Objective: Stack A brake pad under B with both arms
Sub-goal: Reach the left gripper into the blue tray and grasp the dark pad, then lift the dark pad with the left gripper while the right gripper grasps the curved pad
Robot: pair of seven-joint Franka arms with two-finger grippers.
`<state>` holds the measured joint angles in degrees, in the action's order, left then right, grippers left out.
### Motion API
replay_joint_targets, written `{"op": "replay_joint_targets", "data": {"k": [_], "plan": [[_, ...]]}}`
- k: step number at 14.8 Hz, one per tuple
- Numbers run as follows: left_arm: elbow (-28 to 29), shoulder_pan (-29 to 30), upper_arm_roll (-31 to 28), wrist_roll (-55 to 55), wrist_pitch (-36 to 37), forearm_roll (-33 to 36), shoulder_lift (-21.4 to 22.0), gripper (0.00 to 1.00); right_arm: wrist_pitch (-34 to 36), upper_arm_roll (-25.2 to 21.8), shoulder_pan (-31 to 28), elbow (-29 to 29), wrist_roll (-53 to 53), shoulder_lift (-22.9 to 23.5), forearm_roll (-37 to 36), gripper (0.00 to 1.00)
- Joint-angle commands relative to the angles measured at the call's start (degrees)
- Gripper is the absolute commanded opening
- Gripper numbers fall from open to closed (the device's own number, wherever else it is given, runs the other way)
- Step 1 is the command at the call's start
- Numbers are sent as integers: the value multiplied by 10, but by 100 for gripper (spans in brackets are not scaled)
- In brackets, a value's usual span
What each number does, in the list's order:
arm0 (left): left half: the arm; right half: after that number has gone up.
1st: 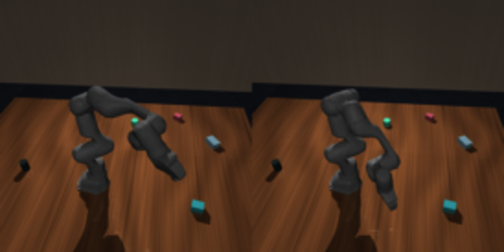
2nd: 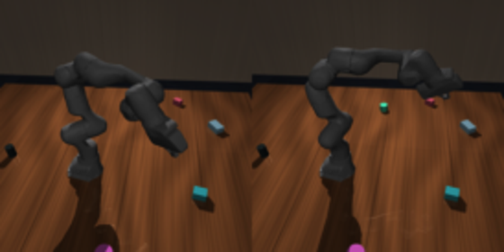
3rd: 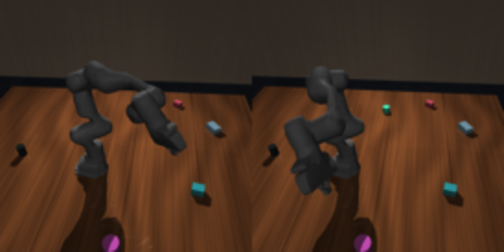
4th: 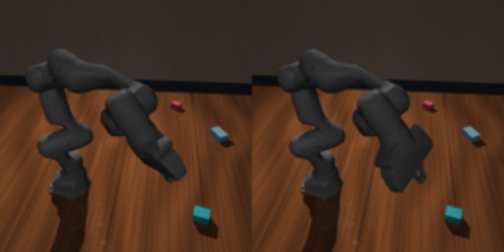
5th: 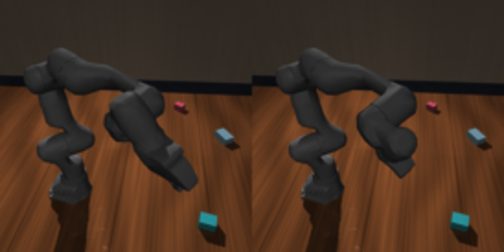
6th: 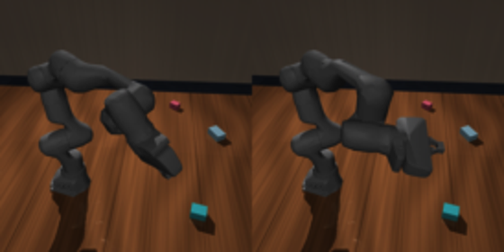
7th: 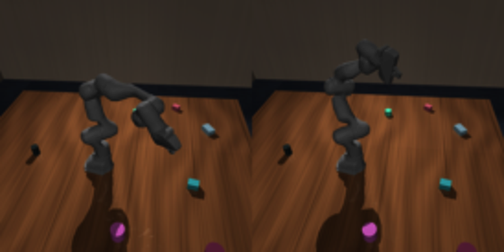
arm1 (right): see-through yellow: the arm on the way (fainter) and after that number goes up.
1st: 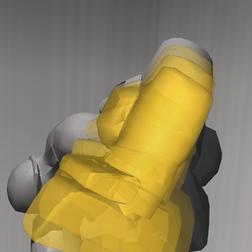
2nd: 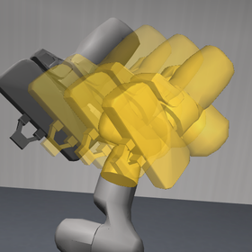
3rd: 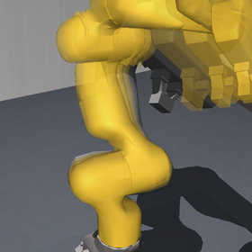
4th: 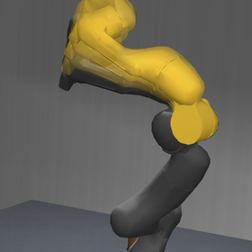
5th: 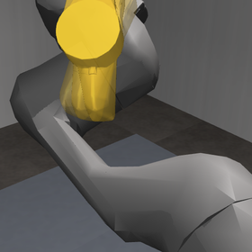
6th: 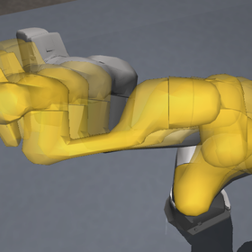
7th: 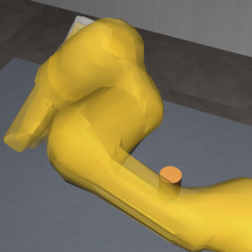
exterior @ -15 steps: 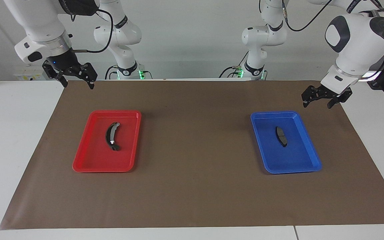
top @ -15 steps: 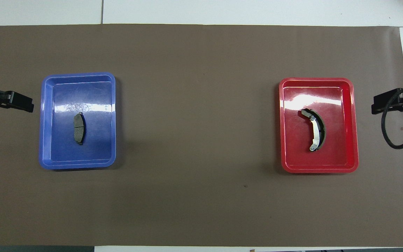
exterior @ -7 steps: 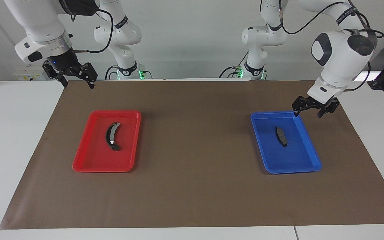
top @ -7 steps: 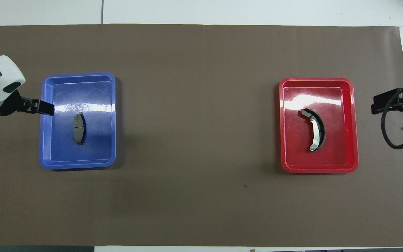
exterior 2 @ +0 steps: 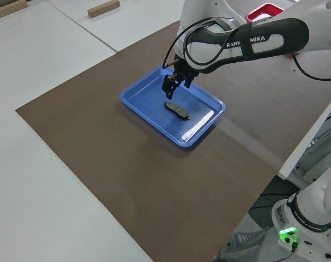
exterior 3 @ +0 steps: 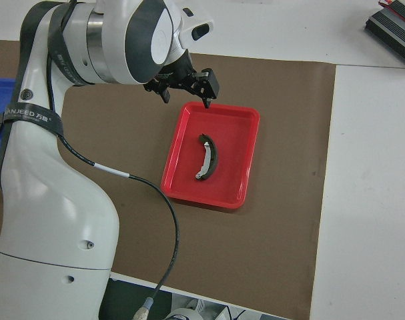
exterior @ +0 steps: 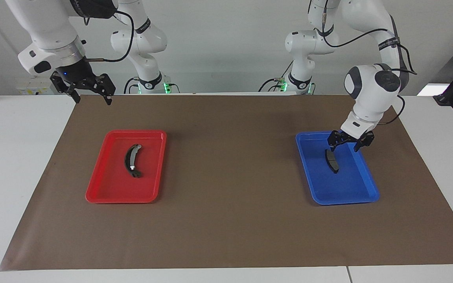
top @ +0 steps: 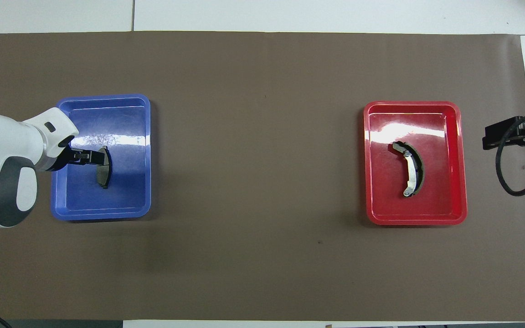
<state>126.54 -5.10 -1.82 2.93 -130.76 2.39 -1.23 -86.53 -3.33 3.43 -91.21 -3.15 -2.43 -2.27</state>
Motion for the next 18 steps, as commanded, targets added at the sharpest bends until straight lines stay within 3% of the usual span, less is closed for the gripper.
{"op": "replay_joint_targets", "data": {"k": [1, 3, 7, 10, 13, 15, 18], "plan": [[48, -8, -5, -33, -70, 1, -6, 90, -112, 3, -3, -124, 17, -51, -1, 100], [61, -8, -5, -35, -103, 1, -20, 88, -200, 3, -3, -215, 20, -75, 19, 100], [64, -4, -5, -35, -110, 0, -36, 77, -288, 3, -3, -251, 57, -1, 55, 100], [64, -3, -5, -34, -114, 0, -47, 65, -432, 3, -3, -347, 77, 10, 60, 100], [64, -3, -5, -35, -112, 0, -49, 57, -516, 3, -7, -394, 113, 30, 60, 100], [64, -4, -6, -35, -105, 0, -48, 46, -527, 3, -11, -398, 118, 51, 60, 100], [49, -7, -6, -28, -78, 1, -41, 9, -569, 3, -11, -419, 119, 67, 60, 100]]}}
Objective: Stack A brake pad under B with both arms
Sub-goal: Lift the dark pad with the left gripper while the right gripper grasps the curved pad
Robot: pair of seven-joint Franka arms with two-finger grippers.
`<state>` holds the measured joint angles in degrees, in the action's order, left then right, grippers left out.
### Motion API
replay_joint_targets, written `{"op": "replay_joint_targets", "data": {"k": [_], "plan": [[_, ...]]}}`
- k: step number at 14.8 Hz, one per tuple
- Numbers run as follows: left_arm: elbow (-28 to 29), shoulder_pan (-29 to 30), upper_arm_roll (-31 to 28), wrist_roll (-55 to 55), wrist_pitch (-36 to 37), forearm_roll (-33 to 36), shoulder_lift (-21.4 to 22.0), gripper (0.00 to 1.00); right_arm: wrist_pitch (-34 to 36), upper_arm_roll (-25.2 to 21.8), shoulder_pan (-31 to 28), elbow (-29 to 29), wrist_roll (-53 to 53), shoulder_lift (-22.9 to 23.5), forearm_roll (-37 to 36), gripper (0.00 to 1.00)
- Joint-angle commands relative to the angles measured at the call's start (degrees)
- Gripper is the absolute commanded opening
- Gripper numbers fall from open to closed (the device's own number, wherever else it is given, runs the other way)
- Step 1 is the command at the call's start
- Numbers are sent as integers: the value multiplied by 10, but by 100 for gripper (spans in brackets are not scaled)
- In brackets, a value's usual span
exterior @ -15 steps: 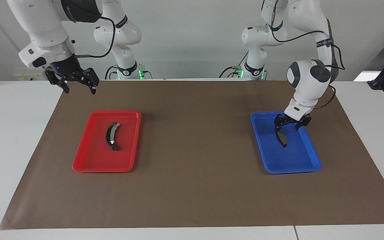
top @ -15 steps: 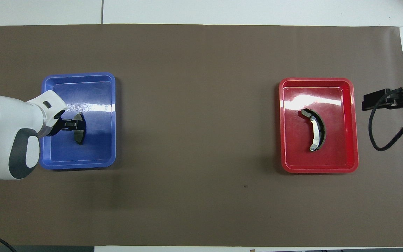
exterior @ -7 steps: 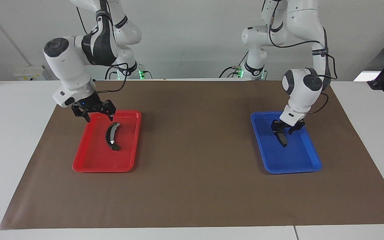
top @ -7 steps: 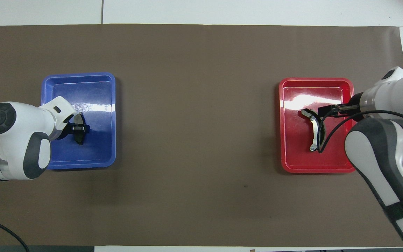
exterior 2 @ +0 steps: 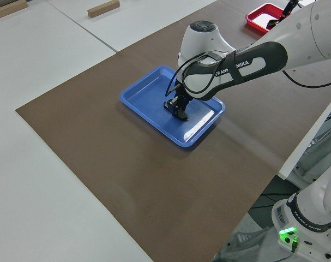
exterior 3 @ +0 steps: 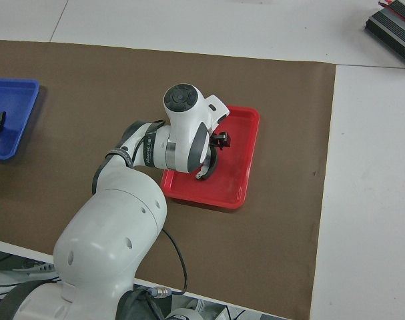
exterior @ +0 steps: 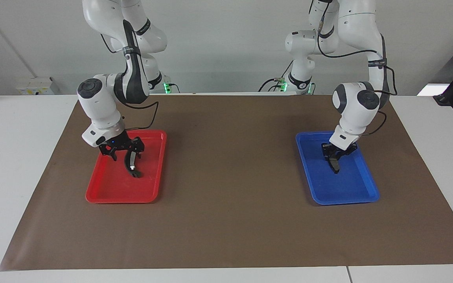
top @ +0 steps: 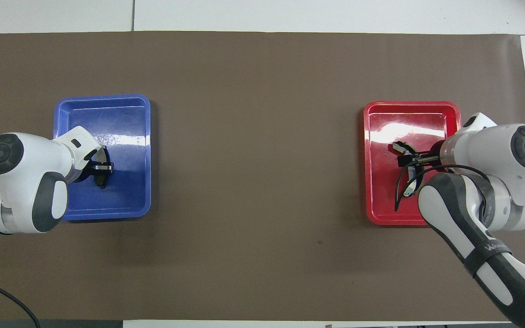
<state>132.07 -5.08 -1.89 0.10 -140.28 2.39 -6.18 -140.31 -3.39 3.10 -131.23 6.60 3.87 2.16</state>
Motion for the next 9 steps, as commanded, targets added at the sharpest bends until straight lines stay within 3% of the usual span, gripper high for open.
{"op": "replay_joint_targets", "data": {"k": [1, 6, 9], "plan": [[-22, -7, -5, 1, 45, 1, 12, 2, -43, 3, -7, -22, 23, 11, 15, 100], [-150, -50, -6, -14, 198, 1, 6, 2, -36, 3, -13, -22, 42, 25, 15, 97], [-156, -119, -6, -77, 178, 1, 0, 0, -31, 3, -16, -22, 54, 25, 15, 85]]}}
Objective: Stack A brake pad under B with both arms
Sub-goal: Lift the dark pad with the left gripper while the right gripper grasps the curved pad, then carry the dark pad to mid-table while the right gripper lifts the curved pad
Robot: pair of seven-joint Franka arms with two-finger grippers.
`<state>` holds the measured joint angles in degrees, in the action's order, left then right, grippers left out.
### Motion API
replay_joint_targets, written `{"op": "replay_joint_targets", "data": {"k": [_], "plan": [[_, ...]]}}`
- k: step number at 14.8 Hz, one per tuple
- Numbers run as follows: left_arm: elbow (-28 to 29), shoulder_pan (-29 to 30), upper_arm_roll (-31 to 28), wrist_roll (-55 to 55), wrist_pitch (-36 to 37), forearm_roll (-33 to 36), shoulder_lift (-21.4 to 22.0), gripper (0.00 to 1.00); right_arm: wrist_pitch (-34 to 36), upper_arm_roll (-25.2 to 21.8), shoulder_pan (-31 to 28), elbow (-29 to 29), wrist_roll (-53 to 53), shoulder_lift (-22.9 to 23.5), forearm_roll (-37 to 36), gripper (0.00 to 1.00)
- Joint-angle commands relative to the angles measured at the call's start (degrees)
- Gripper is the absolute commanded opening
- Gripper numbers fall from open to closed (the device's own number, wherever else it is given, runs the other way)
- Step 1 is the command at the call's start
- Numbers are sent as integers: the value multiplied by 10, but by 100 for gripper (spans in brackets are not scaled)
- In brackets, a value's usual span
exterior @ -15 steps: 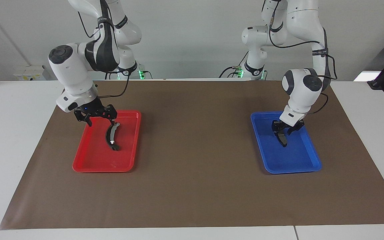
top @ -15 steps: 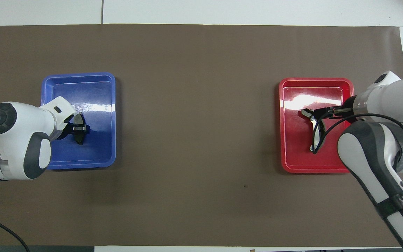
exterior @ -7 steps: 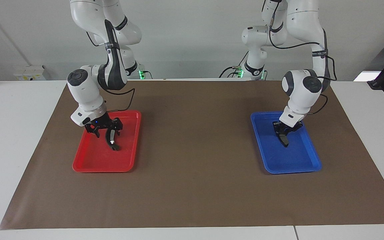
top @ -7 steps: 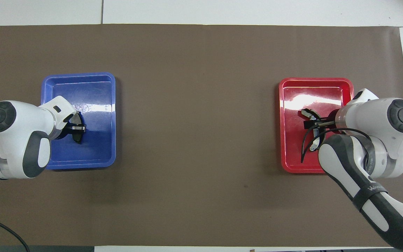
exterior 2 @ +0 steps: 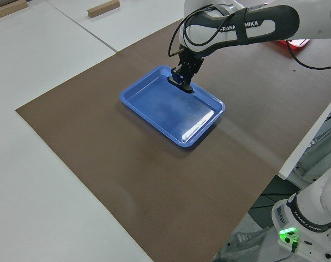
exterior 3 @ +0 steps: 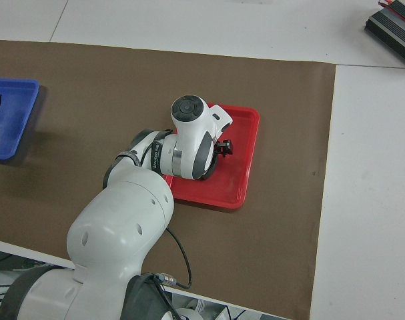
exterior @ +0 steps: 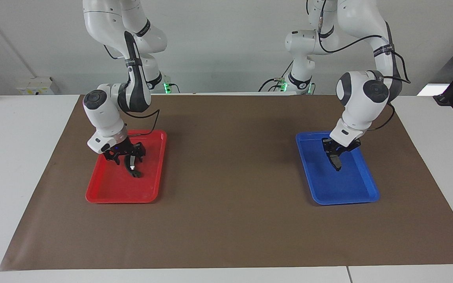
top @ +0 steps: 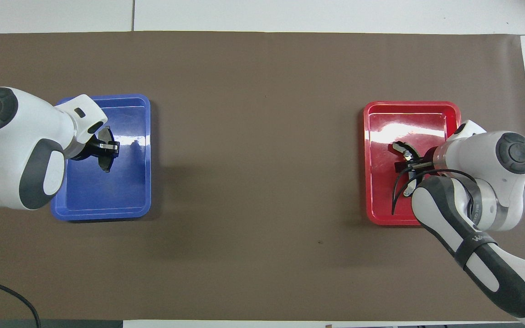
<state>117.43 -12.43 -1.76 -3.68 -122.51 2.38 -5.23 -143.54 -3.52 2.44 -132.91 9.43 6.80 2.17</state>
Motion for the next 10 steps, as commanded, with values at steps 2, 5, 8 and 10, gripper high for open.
{"op": "replay_joint_targets", "data": {"k": [2, 5, 8, 10], "plan": [[-10, -96, -7, -104, -13, 1, -21, 0, 3, 5, -9, -6, 27, -6, 15, 61], [-11, -178, -7, -189, -51, 1, -39, 0, 3, 5, -9, -11, 22, -7, 15, 18], [-57, -252, -7, -253, -54, 1, -105, 1, 18, 5, -10, 4, 12, -6, 15, 0], [-92, -276, -6, -306, -63, 1, -144, 2, 76, 5, -9, 47, -1, -7, 15, 0]]}}
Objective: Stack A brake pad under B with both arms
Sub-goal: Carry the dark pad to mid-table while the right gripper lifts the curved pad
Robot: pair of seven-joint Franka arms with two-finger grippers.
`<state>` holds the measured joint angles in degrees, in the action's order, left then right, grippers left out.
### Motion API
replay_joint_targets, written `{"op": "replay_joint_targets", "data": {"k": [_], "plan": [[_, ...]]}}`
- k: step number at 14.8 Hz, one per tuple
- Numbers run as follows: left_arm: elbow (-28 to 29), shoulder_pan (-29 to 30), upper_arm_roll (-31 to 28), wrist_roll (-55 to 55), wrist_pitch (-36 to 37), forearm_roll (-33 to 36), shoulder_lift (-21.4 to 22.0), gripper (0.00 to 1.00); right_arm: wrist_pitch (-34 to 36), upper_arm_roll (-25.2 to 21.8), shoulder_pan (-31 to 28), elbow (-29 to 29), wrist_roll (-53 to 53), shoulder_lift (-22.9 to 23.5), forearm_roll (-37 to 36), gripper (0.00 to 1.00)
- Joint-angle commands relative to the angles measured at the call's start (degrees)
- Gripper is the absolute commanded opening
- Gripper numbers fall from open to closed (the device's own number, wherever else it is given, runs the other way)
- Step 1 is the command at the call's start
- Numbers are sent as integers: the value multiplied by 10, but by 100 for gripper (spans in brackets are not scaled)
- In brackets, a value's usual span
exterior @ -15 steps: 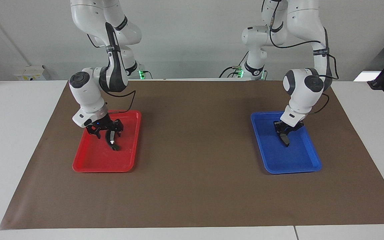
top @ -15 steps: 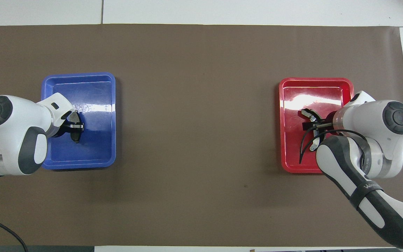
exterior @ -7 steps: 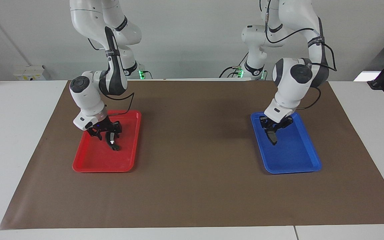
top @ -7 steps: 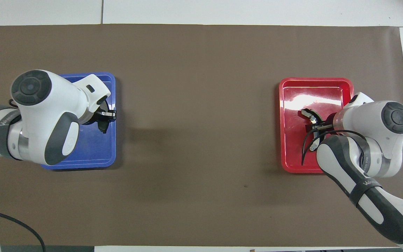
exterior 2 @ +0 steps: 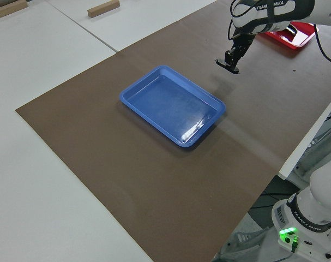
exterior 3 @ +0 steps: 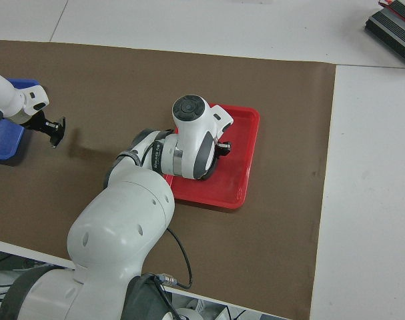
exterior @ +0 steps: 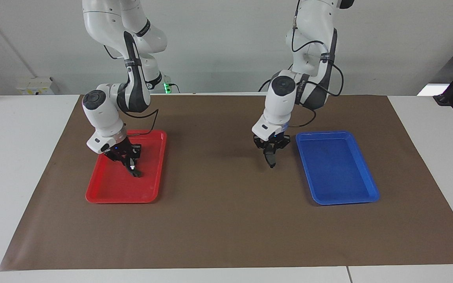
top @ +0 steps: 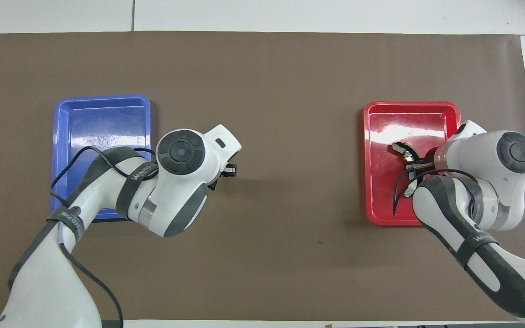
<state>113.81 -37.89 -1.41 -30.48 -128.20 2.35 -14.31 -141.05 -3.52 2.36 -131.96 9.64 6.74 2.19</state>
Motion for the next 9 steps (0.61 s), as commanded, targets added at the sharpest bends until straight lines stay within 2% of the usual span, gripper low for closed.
{"op": "replay_joint_targets", "data": {"k": [1, 4, 5, 6, 7, 8, 9], "plan": [[-58, -31, -10, -44, -13, 1, -60, 2, 81, 5, -8, 58, -20, -10, 15, 0], [-58, -56, -10, -56, -35, 1, -83, 3, 158, 6, 3, 114, -51, -19, 14, 0], [-57, -59, -10, -57, -44, 1, -83, 6, 175, 6, 12, 129, -56, -21, 13, 0], [-57, -59, -10, -60, -43, 1, -83, 14, 187, 6, 20, 142, -64, -22, 12, 0], [-58, -59, -10, -60, -39, 1, -83, 31, 197, 6, 29, 156, -85, -22, 6, 0], [-58, -59, -10, -60, -40, 1, -83, 56, 208, 6, 38, 168, -102, -20, 5, 0], [-58, -59, -10, -60, -40, 1, -83, 78, 213, 6, 54, 176, -119, -18, 4, 0]]}}
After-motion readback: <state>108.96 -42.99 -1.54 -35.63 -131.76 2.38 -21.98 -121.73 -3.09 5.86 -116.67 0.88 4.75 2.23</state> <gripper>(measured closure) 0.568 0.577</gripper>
